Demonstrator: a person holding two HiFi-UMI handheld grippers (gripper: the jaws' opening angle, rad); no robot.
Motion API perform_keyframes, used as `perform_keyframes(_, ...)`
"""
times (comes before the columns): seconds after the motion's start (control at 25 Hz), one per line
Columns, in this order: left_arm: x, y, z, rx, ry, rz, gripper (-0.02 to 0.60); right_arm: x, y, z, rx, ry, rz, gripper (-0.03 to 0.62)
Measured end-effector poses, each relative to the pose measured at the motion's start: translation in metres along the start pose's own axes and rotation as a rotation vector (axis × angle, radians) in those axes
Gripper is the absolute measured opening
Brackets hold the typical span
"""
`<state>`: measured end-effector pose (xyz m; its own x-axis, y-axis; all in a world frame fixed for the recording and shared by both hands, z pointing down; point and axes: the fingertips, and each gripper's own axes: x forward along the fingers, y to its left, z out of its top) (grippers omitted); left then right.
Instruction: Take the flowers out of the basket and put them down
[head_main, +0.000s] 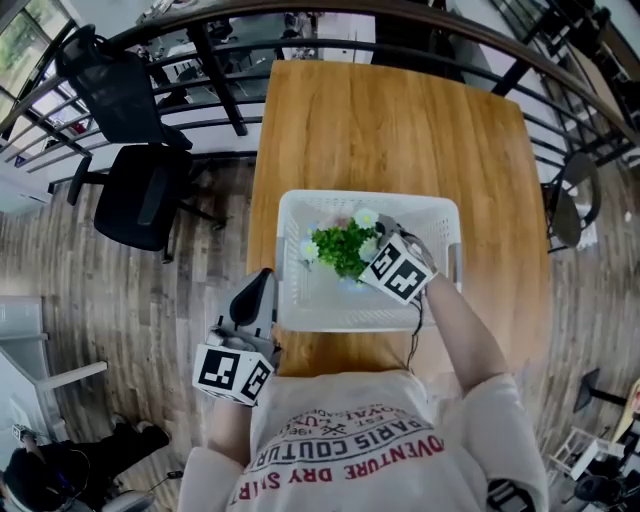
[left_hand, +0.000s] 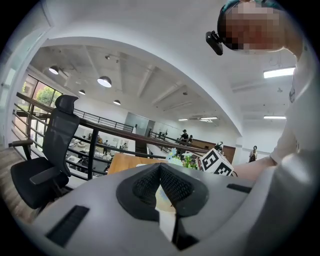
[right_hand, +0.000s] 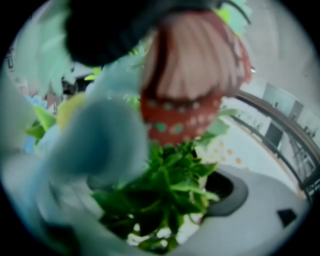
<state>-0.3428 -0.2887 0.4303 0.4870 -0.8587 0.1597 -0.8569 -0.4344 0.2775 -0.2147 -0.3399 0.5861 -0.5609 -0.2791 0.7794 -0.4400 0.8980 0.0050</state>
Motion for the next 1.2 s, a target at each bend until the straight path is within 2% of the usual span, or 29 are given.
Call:
perform_keyframes(0.12, -0.002, -0.021, 0.008, 0.023, -0.029, 0.009, 0.023, -0.033, 0.001, 0.004, 0.036, -0.039, -0.027, 0.488)
perform_keyframes(0.32, 0.002, -0.067, 0.012, 0.047, -0.059, 0.015, 0.023, -0.094, 0.002, 0.003, 0.036, -0.088, -0.052, 0.488)
perform_keyframes(0.48, 0.016, -0.115, 0.008, 0.075, -0.076, -0.006, 0.023, -0.145, -0.009, -0.016, 0.036, -0.123, -0.085, 0.488)
perform_keyframes(0.6, 0.029, -0.151, 0.003, 0.105, -0.079, -0.025, 0.023, -0.18, -0.023, -0.042, 0.051, -0.139, -0.122, 0.488)
perform_keyframes(0.88, 0.058, -0.23, -0.015, 0.114, -0.068, -0.082, 0.023, -0.244, -0.05, -0.12, 0.146, -0.158, -0.17, 0.488)
perform_keyframes(1.2, 0.088, -0.3, -0.047, 0.098, -0.042, -0.13, 0.023, -0.26, -0.075, -0.226, 0.257, -0.08, -0.191, 0.488)
